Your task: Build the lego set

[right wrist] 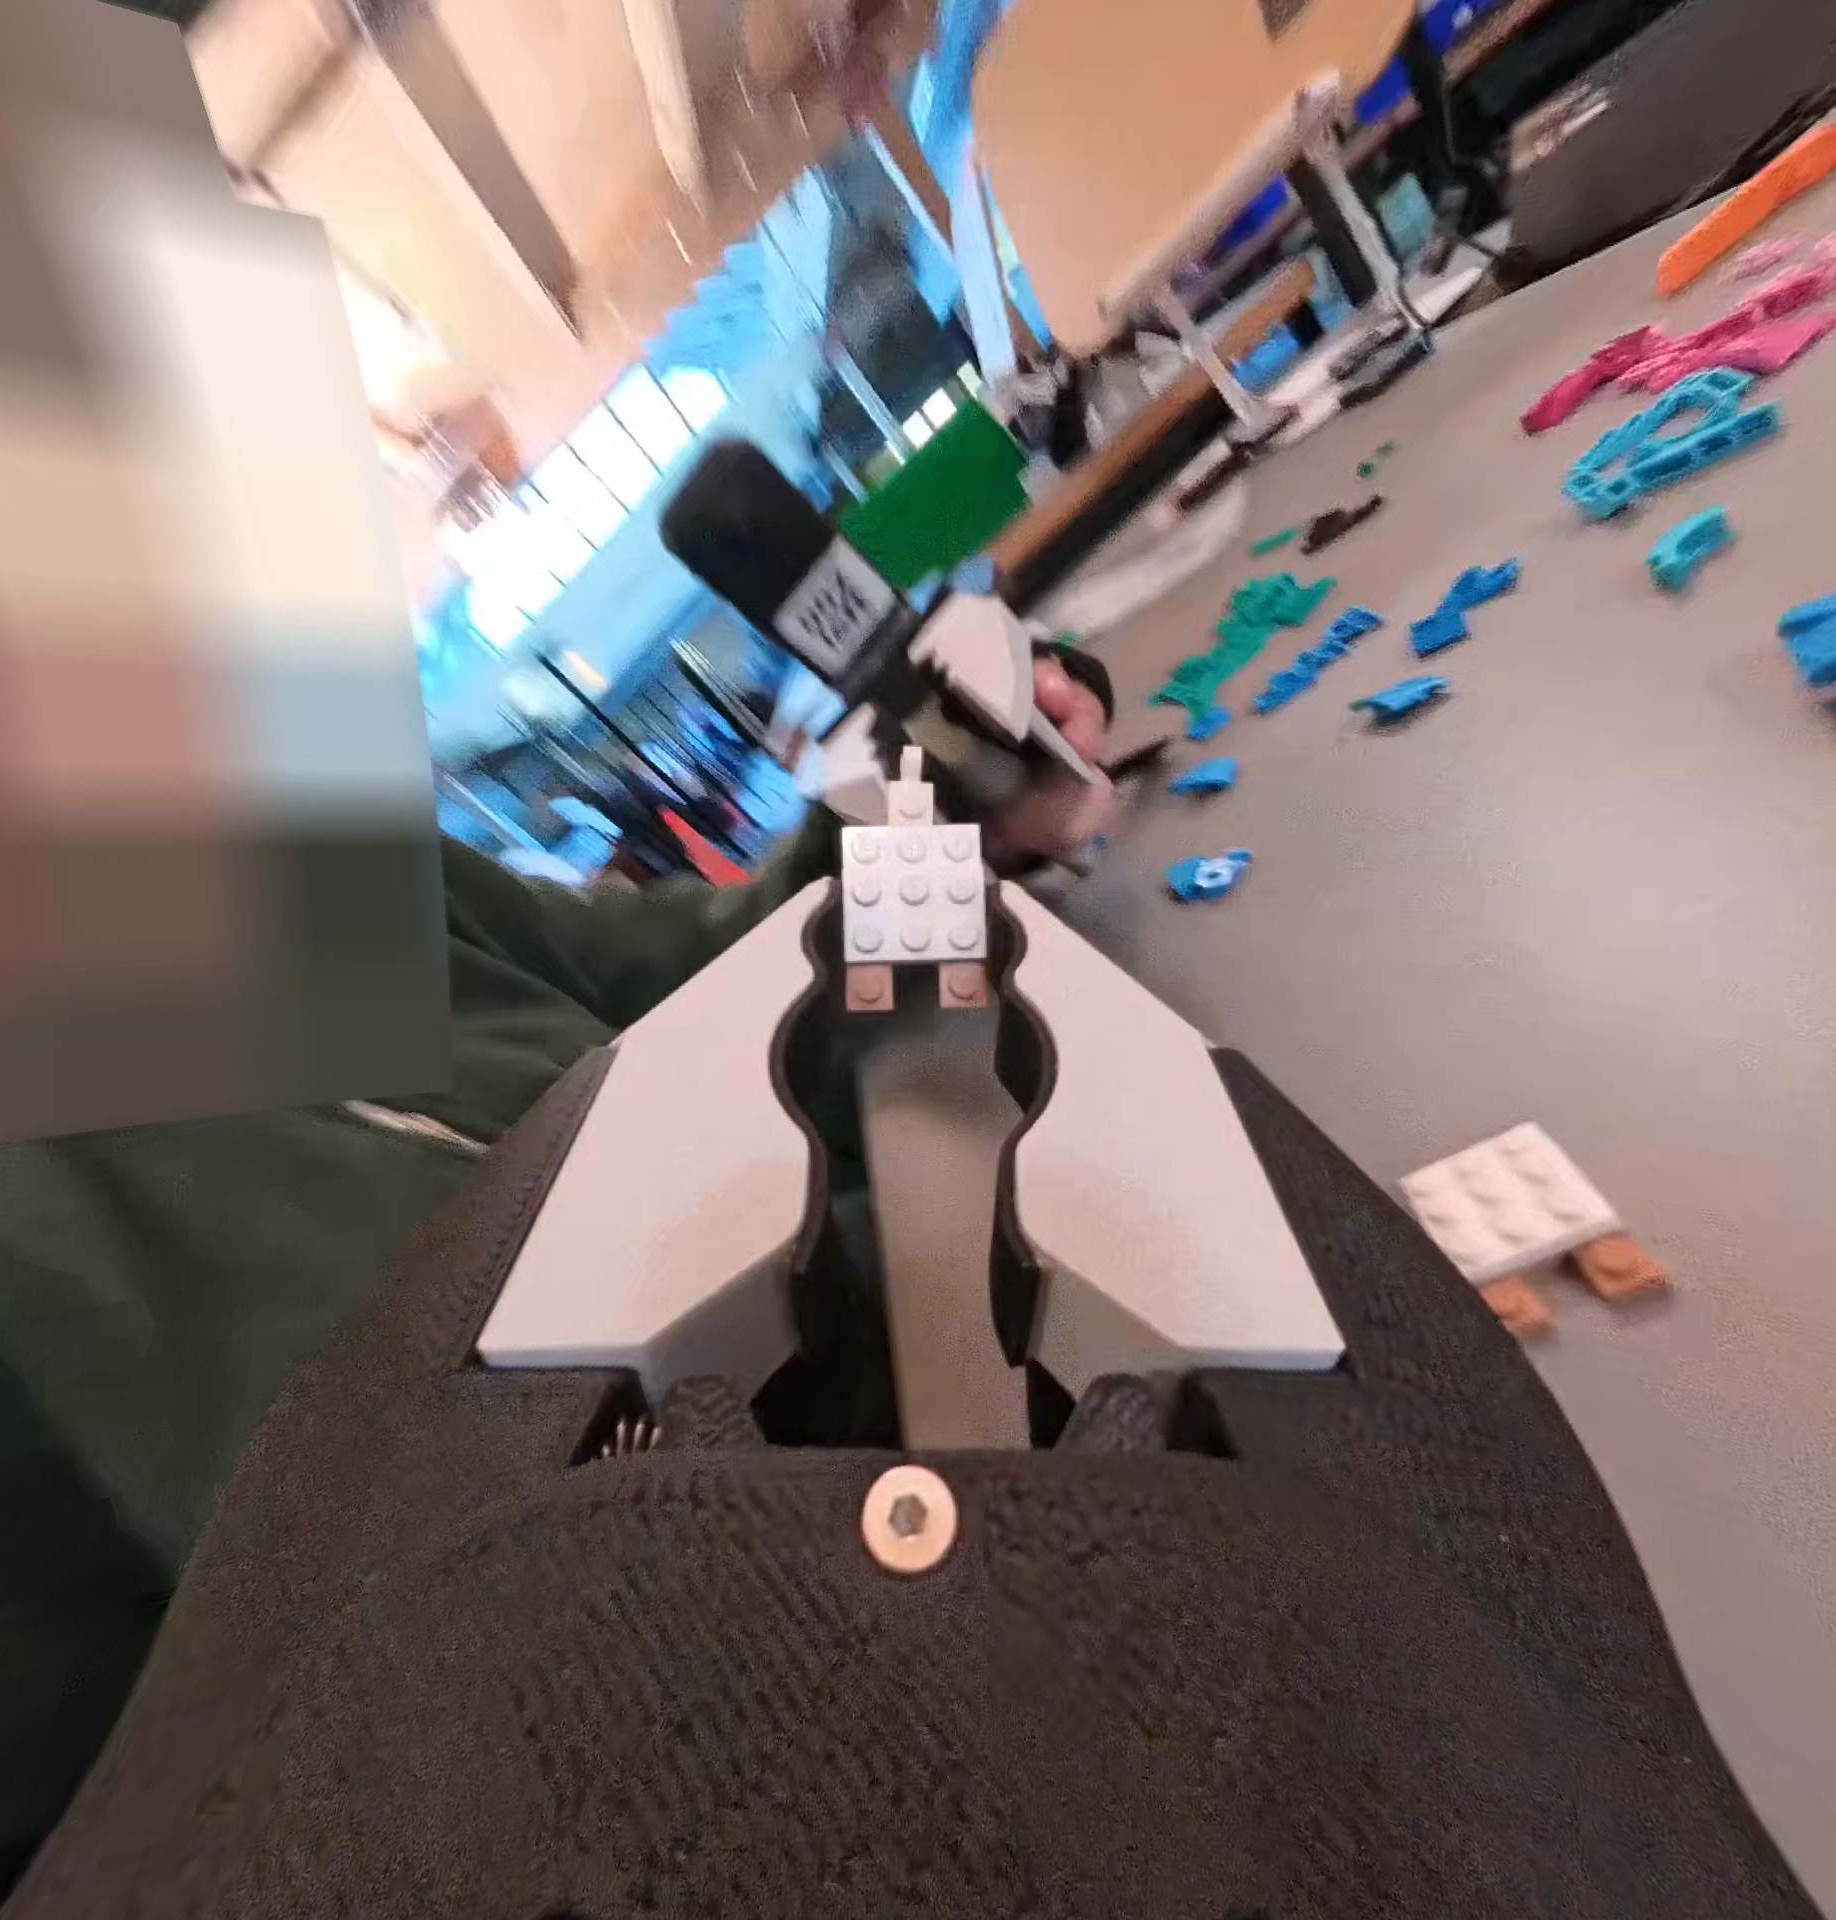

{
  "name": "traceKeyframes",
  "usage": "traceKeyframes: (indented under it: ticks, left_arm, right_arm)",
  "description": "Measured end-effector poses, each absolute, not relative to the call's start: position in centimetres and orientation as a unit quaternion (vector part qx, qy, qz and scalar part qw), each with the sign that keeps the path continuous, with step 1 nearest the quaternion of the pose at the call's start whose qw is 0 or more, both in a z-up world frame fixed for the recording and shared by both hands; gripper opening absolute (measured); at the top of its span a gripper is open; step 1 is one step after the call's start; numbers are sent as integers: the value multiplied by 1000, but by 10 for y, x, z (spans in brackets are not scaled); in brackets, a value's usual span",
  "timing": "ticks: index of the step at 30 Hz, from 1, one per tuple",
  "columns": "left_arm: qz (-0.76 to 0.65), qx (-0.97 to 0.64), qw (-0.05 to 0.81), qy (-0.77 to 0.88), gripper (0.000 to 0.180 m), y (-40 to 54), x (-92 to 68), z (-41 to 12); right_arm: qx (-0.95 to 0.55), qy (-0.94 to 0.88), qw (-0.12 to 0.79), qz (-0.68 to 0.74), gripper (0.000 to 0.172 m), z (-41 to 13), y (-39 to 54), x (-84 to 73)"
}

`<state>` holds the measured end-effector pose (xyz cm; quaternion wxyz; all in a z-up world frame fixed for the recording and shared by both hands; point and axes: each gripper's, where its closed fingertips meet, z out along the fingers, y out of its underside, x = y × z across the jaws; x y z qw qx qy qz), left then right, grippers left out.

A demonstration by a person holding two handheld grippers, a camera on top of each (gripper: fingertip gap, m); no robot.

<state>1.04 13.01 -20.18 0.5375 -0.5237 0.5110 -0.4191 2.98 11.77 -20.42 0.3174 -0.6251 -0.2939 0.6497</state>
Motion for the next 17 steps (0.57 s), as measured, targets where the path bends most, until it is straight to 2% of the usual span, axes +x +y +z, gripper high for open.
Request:
traceKeyframes:
  ticks: [1,7,17]
  left_arm:
    - [-418,-525,544,503,22,133,9,-200]
    - [-390,-526,572,494,22,141,5,-197]
    - [-379,-531,571,498,21,143,6,-200]
  right_arm:
    - [-609,-256,300,688,26,-198,121,35]
    - [-562,-197,299,745,26,-182,134,55]
    - [-564,-226,362,707,26,-177,137,57]
